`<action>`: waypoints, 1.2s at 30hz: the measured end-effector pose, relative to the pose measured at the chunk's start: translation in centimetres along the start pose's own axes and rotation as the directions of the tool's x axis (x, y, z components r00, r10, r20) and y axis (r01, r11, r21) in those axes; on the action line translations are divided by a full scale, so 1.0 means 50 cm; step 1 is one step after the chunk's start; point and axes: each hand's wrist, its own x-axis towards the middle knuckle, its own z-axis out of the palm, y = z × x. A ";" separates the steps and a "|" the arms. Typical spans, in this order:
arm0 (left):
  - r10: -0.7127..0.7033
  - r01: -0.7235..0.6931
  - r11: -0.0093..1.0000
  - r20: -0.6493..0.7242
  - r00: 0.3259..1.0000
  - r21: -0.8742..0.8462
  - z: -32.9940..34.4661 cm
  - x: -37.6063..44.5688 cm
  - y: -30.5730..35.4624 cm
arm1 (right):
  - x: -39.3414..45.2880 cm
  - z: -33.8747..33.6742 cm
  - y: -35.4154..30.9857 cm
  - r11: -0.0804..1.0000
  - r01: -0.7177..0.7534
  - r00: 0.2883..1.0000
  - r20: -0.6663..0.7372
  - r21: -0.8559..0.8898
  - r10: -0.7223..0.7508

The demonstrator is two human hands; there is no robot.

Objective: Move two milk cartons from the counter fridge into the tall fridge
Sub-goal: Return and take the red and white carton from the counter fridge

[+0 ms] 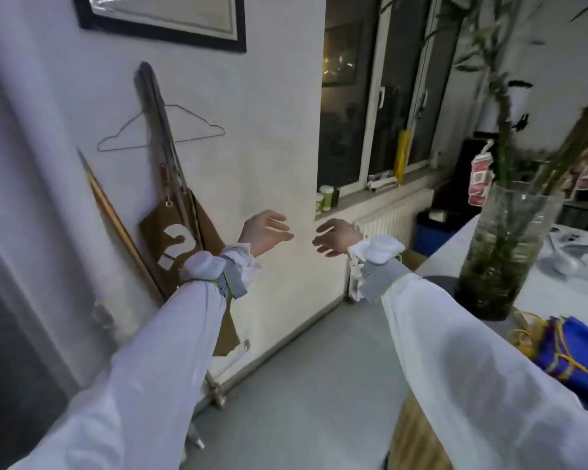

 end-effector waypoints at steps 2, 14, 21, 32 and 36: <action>-0.001 0.001 0.999 0.011 1.000 0.033 -0.005 0.143 -0.027 | 0.139 -0.005 -0.016 1.000 -0.019 1.000 0.017 -0.015 0.019; -0.001 -0.002 0.999 0.079 0.997 0.038 0.012 0.737 -0.129 | 0.738 -0.061 -0.060 0.995 -0.014 0.998 -0.063 -0.103 0.007; 0.045 -0.049 0.998 0.101 0.994 0.037 0.150 1.115 -0.190 | 1.113 -0.135 0.011 0.997 0.004 0.990 -0.143 -0.072 -0.014; 0.131 -0.112 0.991 0.359 0.924 -0.075 0.500 1.595 -0.089 | 1.481 -0.452 0.139 0.999 -0.051 0.959 -0.278 0.016 0.053; 0.165 -0.127 0.985 0.450 0.878 -0.114 0.711 1.752 -0.061 | 1.601 -0.602 0.249 0.984 -0.173 0.909 -0.379 0.038 0.174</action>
